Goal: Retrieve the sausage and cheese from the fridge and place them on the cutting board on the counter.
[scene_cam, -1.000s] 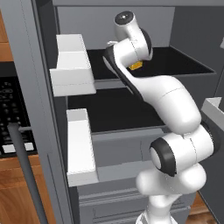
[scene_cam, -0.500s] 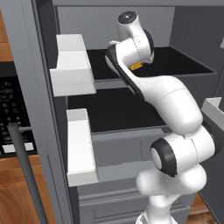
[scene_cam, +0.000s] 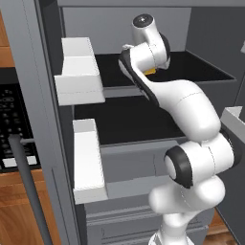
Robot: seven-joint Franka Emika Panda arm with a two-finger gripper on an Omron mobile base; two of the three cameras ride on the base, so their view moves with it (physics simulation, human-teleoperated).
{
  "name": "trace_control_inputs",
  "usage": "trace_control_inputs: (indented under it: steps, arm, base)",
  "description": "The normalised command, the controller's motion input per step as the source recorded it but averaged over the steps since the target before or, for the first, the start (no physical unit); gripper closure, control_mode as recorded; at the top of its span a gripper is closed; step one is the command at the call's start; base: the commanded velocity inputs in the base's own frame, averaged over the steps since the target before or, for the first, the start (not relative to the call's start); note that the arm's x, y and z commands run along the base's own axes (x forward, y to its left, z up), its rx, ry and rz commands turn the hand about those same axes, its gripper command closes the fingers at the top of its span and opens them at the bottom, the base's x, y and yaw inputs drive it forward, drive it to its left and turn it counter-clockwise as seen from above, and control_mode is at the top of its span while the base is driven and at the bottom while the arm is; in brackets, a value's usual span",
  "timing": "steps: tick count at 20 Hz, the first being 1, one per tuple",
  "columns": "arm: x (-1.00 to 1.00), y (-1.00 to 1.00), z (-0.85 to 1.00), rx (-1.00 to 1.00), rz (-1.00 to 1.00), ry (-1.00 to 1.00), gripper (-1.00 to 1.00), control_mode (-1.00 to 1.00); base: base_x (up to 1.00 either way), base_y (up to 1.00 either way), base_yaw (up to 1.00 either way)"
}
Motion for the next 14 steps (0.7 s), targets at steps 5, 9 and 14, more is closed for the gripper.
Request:
trace_control_inputs:
  steps: [5, 9, 14]
  arm:
    - [0.00, 0.00, -0.34, 0.02, 0.00, 0.01, -1.00, -1.00]
    - [0.00, 0.00, -0.37, 0.03, 0.00, 0.00, -1.00, -1.00]
    - [0.01, 0.00, -0.25, 0.01, 0.00, 0.00, 1.00, -1.00]
  base:
    - [0.00, 0.00, 0.00]
    - [0.00, 0.00, 0.00]
    - [0.00, 0.00, 0.00]
